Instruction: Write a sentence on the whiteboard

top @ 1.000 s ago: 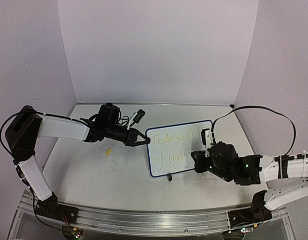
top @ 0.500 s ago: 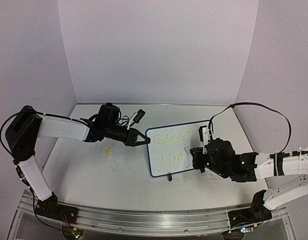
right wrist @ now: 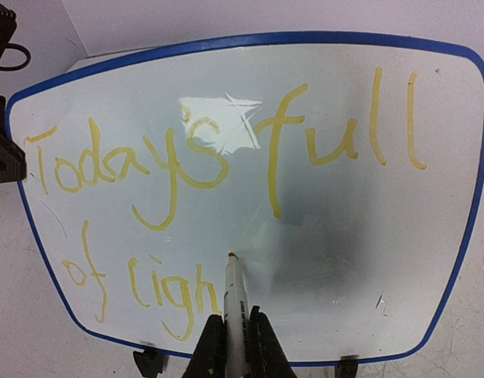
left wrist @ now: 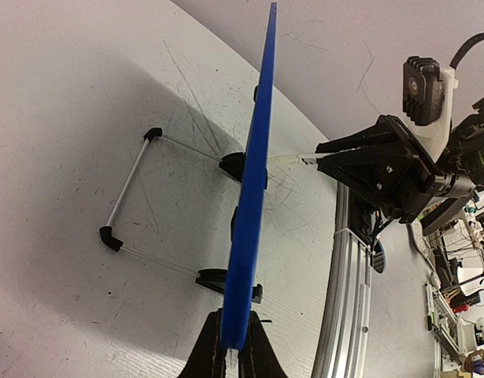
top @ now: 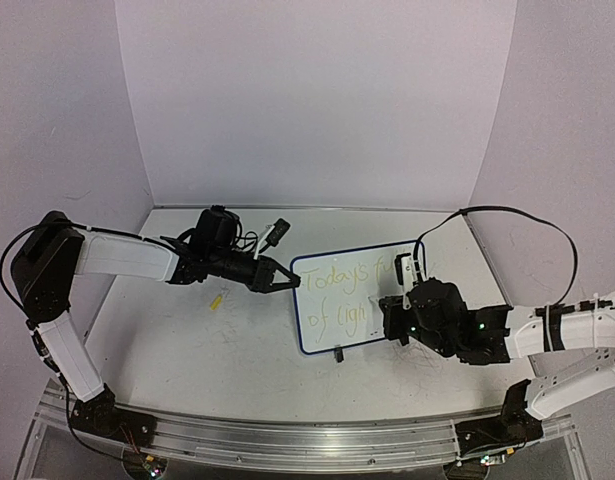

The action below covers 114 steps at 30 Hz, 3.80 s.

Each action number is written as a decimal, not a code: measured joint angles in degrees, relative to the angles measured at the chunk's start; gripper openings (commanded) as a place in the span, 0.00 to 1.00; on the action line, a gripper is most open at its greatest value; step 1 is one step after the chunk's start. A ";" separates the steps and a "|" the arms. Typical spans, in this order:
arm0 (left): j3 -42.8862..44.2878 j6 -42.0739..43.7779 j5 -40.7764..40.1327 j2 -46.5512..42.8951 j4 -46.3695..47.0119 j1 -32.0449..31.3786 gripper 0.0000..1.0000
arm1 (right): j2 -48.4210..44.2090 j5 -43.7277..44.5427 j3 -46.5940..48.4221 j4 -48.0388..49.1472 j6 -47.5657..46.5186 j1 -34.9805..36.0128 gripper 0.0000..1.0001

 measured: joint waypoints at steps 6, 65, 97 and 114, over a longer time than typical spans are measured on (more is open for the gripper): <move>0.00 0.02 0.00 0.00 0.00 0.00 0.00 | 0.00 -0.13 0.00 -0.08 0.05 0.00 0.00; 0.00 0.02 0.04 0.00 -0.02 0.00 0.00 | -3.02 -3.68 -3.05 2.56 1.23 0.52 0.00; 0.00 0.00 0.00 0.00 -0.01 0.00 0.00 | 1.00 -0.54 -0.23 0.76 1.68 0.63 0.00; 0.00 0.02 0.04 0.00 -0.02 0.00 0.00 | -6.76 -2.56 -4.33 -4.58 2.59 -0.07 0.00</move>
